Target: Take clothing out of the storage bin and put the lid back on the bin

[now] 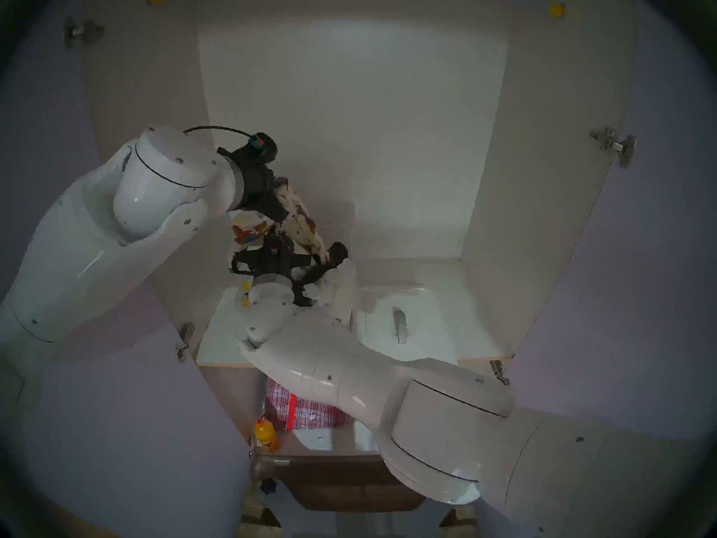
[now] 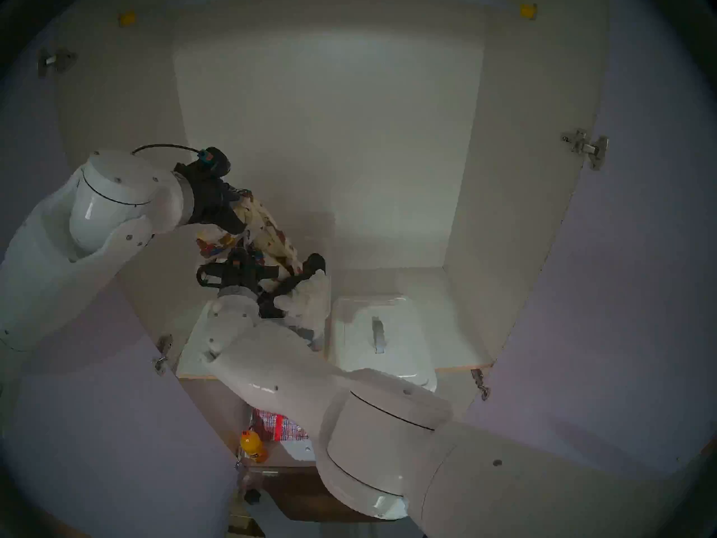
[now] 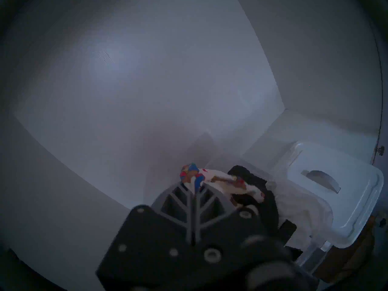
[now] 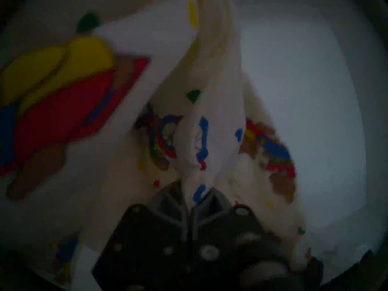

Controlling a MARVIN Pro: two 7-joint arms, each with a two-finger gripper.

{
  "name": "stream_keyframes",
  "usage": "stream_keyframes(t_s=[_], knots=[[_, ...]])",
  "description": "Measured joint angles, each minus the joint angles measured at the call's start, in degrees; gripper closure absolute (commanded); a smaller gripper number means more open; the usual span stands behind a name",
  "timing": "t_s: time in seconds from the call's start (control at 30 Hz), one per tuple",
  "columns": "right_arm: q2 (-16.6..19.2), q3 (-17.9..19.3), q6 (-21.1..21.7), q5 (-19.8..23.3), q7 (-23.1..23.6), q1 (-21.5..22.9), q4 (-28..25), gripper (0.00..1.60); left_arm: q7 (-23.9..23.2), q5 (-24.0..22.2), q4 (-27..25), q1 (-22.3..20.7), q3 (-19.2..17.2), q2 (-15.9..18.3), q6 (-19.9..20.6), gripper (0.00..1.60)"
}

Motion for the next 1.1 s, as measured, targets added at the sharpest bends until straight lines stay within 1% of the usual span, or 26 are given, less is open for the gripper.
stream_keyframes(t_s=[0.1, 0.13, 0.17, 0.2, 0.23, 0.3, 0.33, 0.4, 0.47, 0.7, 1.1], knots=[[0.20, -0.03, 0.21, 0.49, -5.59, 0.75, -1.11, 1.60, 1.21, -1.17, -0.07, 0.73, -0.31, 0.79, 0.00, 1.57], [0.23, -0.04, 0.25, 0.59, -7.08, 1.02, -1.38, 1.60, 1.47, -1.48, -0.05, 0.90, -0.35, 1.00, 0.00, 0.82], [0.26, -0.04, 0.31, 0.71, -8.83, 1.33, -1.74, 1.60, 1.76, -1.82, -0.06, 1.04, -0.40, 1.22, 0.00, 0.81], [0.31, -0.18, 0.46, 0.92, -10.26, 1.72, -2.01, 1.60, 2.09, -2.13, -0.09, 1.20, -0.40, 1.50, 0.00, 0.70], [0.35, -0.22, 0.59, 1.10, -12.03, 2.22, -2.28, 1.60, 2.28, -2.43, -0.14, 1.28, -0.41, 1.95, 0.00, 0.00], [0.36, -0.42, 0.73, 1.37, -14.59, 3.20, -2.37, 1.60, 2.57, -2.78, -0.13, 1.31, -0.46, 2.61, 0.00, 0.00], [0.38, -0.41, 0.76, 1.42, -15.14, 3.45, -2.40, 1.60, 2.65, -2.87, -0.12, 1.31, -0.50, 2.76, 0.00, 0.00], [0.44, -0.33, 1.05, 2.36, -17.49, 4.92, -2.40, 1.60, 3.36, -3.40, -0.12, 1.38, -0.93, 3.79, 0.00, 0.00], [0.46, 0.12, 1.24, 3.35, -18.43, 6.59, -2.25, 1.60, 4.15, -3.93, -0.30, 1.49, -1.48, 4.69, -0.01, 0.00], [0.50, 1.52, 0.73, 5.92, -18.31, 11.46, -1.25, 1.60, 6.26, -5.87, -0.52, 2.21, -3.23, 6.78, -0.03, 0.00], [0.27, 3.75, -2.25, 8.66, -16.97, 13.94, 1.83, 1.60, 7.30, -11.07, 0.59, 4.50, -5.61, 9.54, -0.06, 0.00]])
